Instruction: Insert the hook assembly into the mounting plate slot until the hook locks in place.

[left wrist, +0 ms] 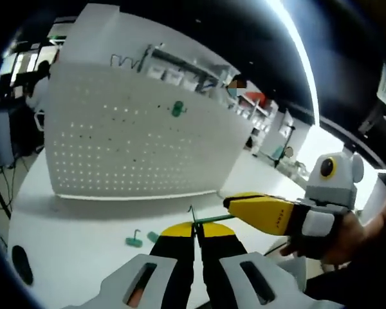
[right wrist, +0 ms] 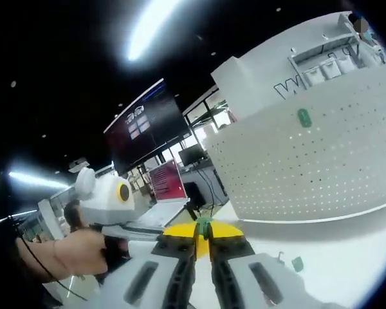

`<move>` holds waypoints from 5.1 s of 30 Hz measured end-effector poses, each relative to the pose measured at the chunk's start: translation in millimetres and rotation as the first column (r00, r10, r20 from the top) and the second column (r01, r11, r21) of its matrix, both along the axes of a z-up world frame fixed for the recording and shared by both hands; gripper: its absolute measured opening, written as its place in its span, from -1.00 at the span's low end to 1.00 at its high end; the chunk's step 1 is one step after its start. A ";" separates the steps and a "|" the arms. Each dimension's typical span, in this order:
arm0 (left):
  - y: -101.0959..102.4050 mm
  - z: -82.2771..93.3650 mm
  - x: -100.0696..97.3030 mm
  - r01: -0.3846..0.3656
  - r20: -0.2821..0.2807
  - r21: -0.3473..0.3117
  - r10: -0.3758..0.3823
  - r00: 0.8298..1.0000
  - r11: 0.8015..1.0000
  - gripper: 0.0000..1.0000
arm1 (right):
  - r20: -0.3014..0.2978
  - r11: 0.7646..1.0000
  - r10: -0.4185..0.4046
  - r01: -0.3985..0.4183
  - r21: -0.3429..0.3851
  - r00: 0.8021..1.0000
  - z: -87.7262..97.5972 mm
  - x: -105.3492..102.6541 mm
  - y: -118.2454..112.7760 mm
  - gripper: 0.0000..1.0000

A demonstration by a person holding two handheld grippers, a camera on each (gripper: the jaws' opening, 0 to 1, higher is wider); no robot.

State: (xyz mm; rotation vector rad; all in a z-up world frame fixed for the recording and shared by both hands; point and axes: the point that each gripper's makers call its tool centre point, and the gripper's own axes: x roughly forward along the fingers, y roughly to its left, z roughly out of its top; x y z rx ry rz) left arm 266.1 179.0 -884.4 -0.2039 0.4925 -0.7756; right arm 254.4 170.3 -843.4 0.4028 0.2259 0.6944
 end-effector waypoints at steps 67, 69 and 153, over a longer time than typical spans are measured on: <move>-3.7 27.5 -5.6 0.007 0.352 0.234 -0.091 0.932 0.972 -0.73 | -0.100 0.991 0.094 -0.084 0.105 0.991 -0.3 1.7 7.1 -1.00; -4.1 26.5 -5.3 0.010 0.342 0.230 -0.091 0.935 0.973 -0.69 | -0.097 0.992 0.090 -0.080 0.098 0.991 -0.7 2.0 6.6 -1.00; 26.6 -17.8 12.7 -0.046 0.181 0.059 0.035 0.983 0.997 0.92 | 0.350 0.858 -0.374 0.464 -0.220 0.859 48.6 156.8 -118.6 -1.00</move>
